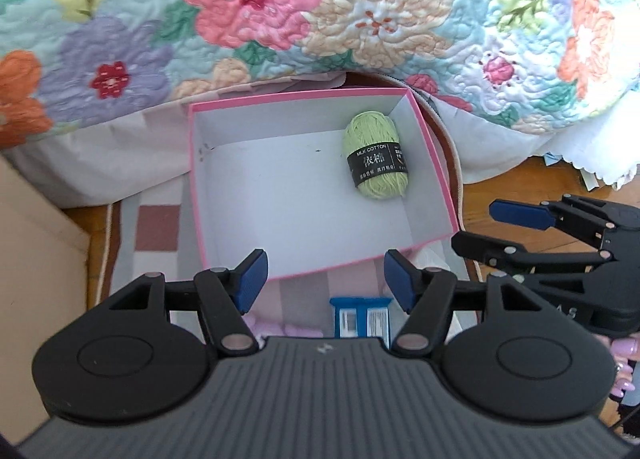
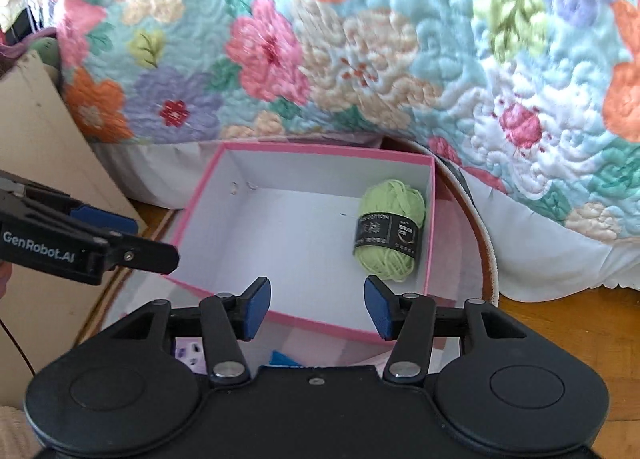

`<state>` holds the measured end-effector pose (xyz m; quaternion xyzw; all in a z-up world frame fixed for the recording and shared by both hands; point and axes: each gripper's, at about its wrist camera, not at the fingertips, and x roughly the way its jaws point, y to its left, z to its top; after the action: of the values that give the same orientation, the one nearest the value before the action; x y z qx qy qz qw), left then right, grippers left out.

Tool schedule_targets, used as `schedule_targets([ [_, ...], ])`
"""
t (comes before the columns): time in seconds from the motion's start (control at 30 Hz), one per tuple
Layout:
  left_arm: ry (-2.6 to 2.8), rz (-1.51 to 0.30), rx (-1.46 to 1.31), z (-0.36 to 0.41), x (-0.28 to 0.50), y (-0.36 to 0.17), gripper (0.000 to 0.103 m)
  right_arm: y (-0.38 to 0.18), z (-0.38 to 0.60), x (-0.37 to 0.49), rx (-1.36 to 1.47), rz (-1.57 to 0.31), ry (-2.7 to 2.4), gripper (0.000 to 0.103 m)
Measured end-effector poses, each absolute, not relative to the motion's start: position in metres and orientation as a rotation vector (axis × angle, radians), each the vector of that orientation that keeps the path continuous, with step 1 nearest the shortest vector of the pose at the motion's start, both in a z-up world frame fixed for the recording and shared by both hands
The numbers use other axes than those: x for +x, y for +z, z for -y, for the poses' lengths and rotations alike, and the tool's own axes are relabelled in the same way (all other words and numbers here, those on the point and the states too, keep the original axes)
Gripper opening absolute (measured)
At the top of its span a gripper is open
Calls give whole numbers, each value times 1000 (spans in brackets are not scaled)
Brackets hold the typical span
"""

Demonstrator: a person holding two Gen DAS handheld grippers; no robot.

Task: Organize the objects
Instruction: 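Open both grippers to release the yarn ball and withdraw upward, then lower both grippers onto the purple plush toy and close them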

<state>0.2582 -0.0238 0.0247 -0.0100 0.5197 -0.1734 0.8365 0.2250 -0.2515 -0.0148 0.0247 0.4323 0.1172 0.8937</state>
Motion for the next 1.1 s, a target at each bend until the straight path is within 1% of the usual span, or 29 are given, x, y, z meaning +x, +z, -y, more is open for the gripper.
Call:
schedule_targets([
  [0.2, -341, -1077, -13, 8, 227, 62, 66, 19, 239, 200, 41, -886, 276, 66],
  [0.27, -346, -1082, -15, 4, 218, 71, 69, 29, 234, 192, 20, -888, 292, 68],
  [0.37, -340, -1095, -31, -1, 203, 81, 70, 41, 229, 179, -6, -890, 310, 72],
  [0.43, -348, -1095, -35, -4, 193, 88, 74, 47, 228, 171, -13, -895, 319, 74],
  [0.57, -351, -1085, -24, -8, 172, 99, 77, 59, 227, 152, -23, -903, 336, 82],
  [0.67, -349, -1079, -5, -10, 156, 105, 79, 65, 226, 135, -27, -916, 359, 84],
  [0.83, -370, -1068, 18, -12, 131, 110, 84, 68, 225, 109, -20, -945, 403, 85],
  [1.1, -369, -1094, 42, -13, 109, 96, 85, 59, 214, 75, -77, -966, 463, 86],
])
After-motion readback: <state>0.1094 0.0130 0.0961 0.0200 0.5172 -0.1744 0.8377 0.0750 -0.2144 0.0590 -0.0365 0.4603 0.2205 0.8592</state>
